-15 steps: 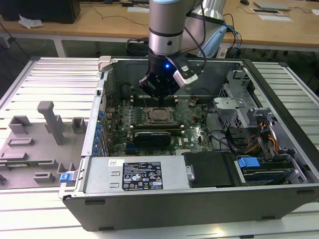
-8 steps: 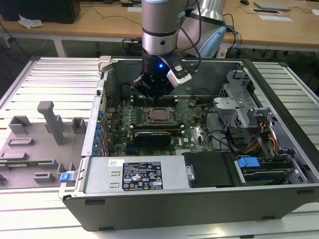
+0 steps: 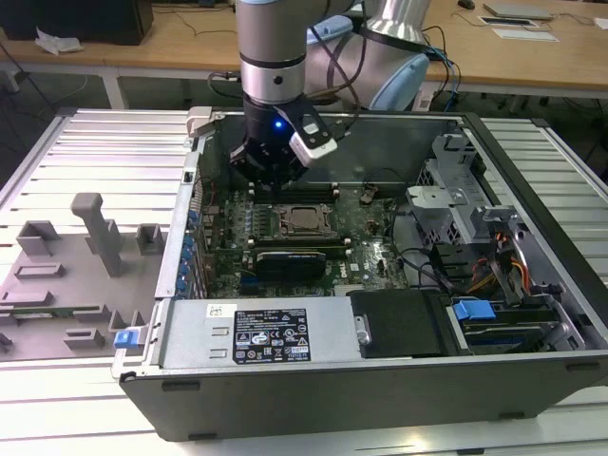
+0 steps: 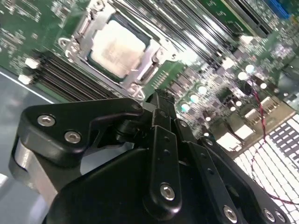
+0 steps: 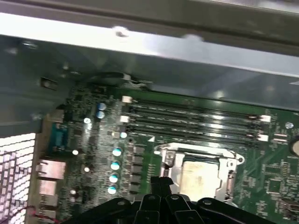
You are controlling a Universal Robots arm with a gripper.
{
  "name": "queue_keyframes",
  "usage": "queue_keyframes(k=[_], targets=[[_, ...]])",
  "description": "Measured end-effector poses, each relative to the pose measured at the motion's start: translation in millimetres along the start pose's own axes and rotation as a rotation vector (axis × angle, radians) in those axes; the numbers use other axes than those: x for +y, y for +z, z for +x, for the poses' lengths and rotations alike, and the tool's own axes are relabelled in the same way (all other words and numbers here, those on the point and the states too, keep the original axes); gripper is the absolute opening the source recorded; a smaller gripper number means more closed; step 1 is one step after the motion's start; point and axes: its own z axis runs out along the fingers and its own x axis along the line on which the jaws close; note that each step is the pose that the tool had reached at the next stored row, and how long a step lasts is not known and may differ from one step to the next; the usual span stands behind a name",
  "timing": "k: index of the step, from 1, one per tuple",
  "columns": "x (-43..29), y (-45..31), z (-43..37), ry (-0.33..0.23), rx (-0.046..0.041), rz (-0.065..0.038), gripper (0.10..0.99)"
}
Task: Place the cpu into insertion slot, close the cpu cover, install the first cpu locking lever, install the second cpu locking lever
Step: 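Install the first cpu locking lever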
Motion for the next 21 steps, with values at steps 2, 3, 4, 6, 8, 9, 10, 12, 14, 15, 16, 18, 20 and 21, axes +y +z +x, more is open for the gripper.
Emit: queue_keyframes(k=[2,3,4,6,8,9,10,12,14,15,16,18,20,21], targets=[[1.1,-0.2,7.6,0.000,-0.0026,0.000,0.106],[1.3,-0.3,9.5,0.000,-0.0030,0.000,0.106],[1.7,-0.4,12.3,0.000,-0.0035,0.000,0.106],[2.0,-0.7,14.3,0.000,-0.0043,0.001,0.106],[2.0,-3.5,14.6,0.000,-0.0073,0.001,0.106],[2.0,-6.0,14.5,0.000,-0.0096,0.001,0.106],[2.1,-8.0,14.4,0.000,-0.0112,0.001,0.106],[2.1,-13.1,14.5,0.000,-0.0232,-0.013,0.106],[2.3,-13.2,16.0,0.003,-0.0385,-0.077,0.106],[2.4,-13.3,16.6,0.004,-0.0416,-0.094,0.106],[2.5,-13.3,17.4,0.005,-0.0454,-0.116,0.106],[2.7,-13.3,18.5,0.006,-0.0514,-0.153,0.106],[2.7,-13.2,18.9,0.007,-0.0546,-0.174,0.106],[2.8,-13.1,18.9,0.008,-0.0550,-0.177,0.106]])
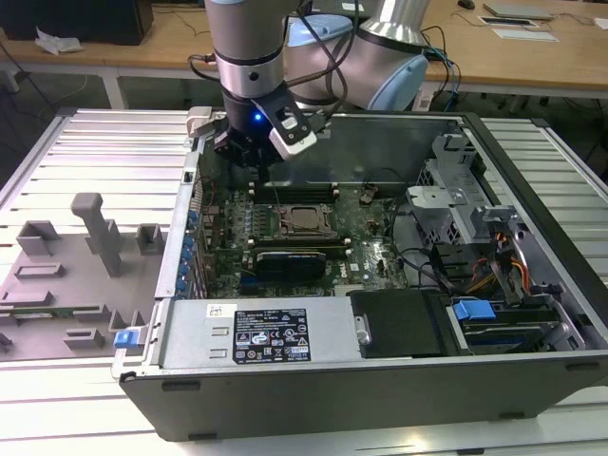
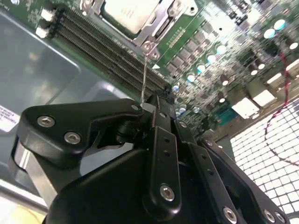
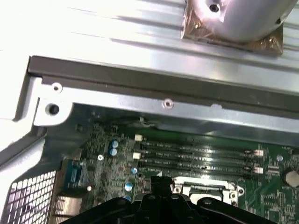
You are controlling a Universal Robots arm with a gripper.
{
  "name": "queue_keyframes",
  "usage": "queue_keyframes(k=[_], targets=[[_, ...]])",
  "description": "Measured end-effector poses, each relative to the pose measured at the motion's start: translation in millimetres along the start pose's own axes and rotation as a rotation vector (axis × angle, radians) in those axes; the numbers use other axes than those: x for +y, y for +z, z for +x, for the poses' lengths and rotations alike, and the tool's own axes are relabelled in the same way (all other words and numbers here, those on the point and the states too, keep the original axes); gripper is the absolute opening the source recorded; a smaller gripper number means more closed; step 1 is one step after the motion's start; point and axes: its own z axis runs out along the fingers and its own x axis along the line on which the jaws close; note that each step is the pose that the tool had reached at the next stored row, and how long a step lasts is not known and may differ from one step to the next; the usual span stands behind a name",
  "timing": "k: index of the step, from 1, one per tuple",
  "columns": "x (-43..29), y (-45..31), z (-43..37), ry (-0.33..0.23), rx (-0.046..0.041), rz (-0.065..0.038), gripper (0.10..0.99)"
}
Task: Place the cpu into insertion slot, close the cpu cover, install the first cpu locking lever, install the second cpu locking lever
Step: 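Install the first cpu locking lever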
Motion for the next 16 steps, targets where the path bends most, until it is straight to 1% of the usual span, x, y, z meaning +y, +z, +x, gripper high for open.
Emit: queue_keyframes(k=[2,4,5,6,8,9,11,13,14,15,16], targets=[[-0.2,0.2,-1.1,0.000,0.0000,0.000,0.106],[-0.7,0.4,-5.1,0.000,0.0000,0.000,0.106],[-1.2,0.7,-8.5,0.000,0.0000,0.000,0.106],[-2.0,1.1,-13.6,0.000,0.0001,0.000,0.106],[-2.9,1.6,-20.6,0.000,0.0002,0.000,0.106],[-3.9,2.1,-27.7,0.000,0.0004,0.000,0.106],[-5.3,2.9,-37.6,0.000,0.0006,0.000,0.106],[-7.5,4.1,-53.9,0.000,0.0011,0.000,0.106],[-8.0,4.3,-57.5,0.000,0.0011,0.000,0.106],[-8.8,4.7,-63.1,0.000,0.0013,0.000,0.106],[-9.1,4.8,-65.4,0.000,0.0015,0.000,0.106]])
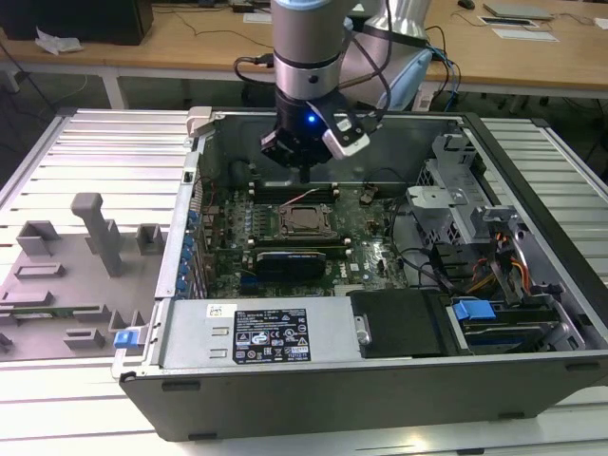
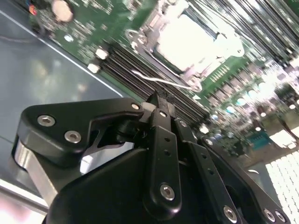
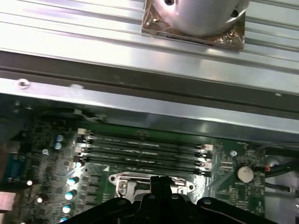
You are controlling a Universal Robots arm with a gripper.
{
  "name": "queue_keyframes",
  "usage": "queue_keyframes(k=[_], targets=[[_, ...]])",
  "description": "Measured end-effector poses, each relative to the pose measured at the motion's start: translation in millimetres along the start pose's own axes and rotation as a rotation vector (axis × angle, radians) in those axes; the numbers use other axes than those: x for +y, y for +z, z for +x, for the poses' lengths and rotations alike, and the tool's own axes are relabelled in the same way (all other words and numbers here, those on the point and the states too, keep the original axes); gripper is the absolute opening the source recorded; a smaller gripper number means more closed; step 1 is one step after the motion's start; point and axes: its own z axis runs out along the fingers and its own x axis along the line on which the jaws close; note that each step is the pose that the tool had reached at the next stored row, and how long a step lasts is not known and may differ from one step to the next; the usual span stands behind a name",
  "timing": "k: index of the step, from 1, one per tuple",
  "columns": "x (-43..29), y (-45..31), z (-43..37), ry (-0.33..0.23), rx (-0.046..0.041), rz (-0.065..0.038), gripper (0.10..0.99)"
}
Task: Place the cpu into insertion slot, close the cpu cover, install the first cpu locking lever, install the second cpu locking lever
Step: 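Install the first cpu locking lever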
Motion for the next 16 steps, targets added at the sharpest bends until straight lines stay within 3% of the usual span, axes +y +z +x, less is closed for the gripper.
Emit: queue_keyframes(k=[2,4,6,10,12,16], targets=[[0.0,0.1,-0.2,0.000,-0.0003,0.000,0.106],[0.0,0.2,-0.1,0.000,-0.0066,-0.023,0.106],[-0.5,1.0,0.0,0.000,-0.0096,-0.032,0.106],[-2.8,6.6,0.8,-0.002,-0.0207,-0.032,0.106],[-3.8,10.3,2.5,-0.004,-0.0318,-0.030,0.106],[-4.3,14.9,6.4,-0.007,-0.0450,-0.029,0.106]])
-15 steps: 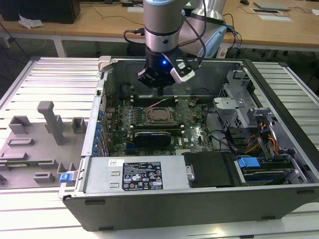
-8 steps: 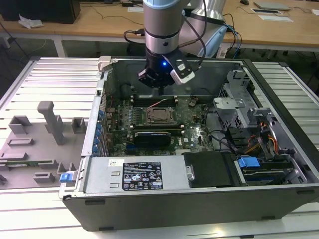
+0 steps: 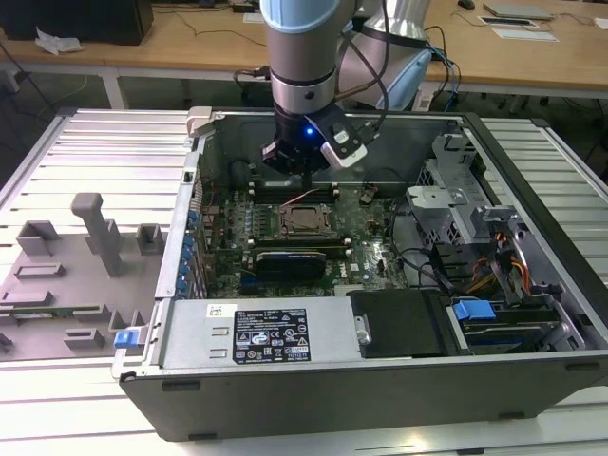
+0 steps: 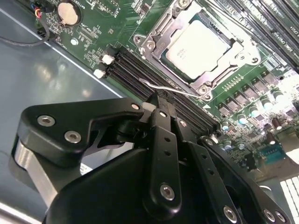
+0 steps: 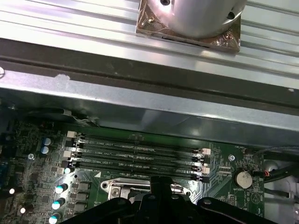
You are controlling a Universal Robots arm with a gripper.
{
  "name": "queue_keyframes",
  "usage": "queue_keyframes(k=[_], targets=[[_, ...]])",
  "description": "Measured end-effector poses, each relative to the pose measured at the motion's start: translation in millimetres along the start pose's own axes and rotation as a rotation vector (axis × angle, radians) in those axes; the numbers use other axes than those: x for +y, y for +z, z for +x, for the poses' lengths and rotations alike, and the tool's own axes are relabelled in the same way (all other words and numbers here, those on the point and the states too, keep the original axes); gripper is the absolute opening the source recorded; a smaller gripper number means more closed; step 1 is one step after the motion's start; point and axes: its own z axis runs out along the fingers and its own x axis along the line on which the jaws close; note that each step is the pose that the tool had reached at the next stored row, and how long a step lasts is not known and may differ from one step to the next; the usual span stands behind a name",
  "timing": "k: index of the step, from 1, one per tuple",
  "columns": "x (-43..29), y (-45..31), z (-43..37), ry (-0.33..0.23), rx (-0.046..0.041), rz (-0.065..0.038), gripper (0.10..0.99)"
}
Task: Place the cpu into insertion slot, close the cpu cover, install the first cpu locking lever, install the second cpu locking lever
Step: 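Install the first cpu locking lever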
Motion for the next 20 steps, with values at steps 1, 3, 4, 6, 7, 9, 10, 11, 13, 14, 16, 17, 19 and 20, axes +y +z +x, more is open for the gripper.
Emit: queue_keyframes(k=[1,3,4,6,7,9,10,11,13,14,16,17,19,20], targets=[[-0.1,1.3,1.9,-0.002,-0.0068,0.001,0.106],[-0.2,2.8,4.0,-0.003,-0.0141,0.002,0.106],[-0.3,4.0,5.8,-0.005,-0.0204,0.002,0.106],[-0.4,5.7,8.2,-0.008,-0.0353,0.004,0.106],[-0.4,6.5,9.2,-0.010,-0.0433,0.005,0.106],[-0.6,8.8,11.9,-0.014,-0.0597,0.007,0.106],[-0.8,9.9,12.4,-0.014,-0.0623,0.007,0.106],[-1.1,10.9,12.5,-0.013,-0.0637,0.008,0.106],[-1.5,12.9,12.8,-0.003,-0.0662,0.010,0.106],[-1.7,13.7,12.9,0.002,-0.0671,0.010,0.106],[-1.3,14.6,13.1,0.008,-0.0682,0.011,0.106],[-0.9,15.1,13.0,0.009,-0.0686,0.012,0.106],[0.7,16.2,12.9,0.012,-0.0692,0.012,0.106],[1.3,16.6,12.8,0.012,-0.0694,0.012,0.106]])
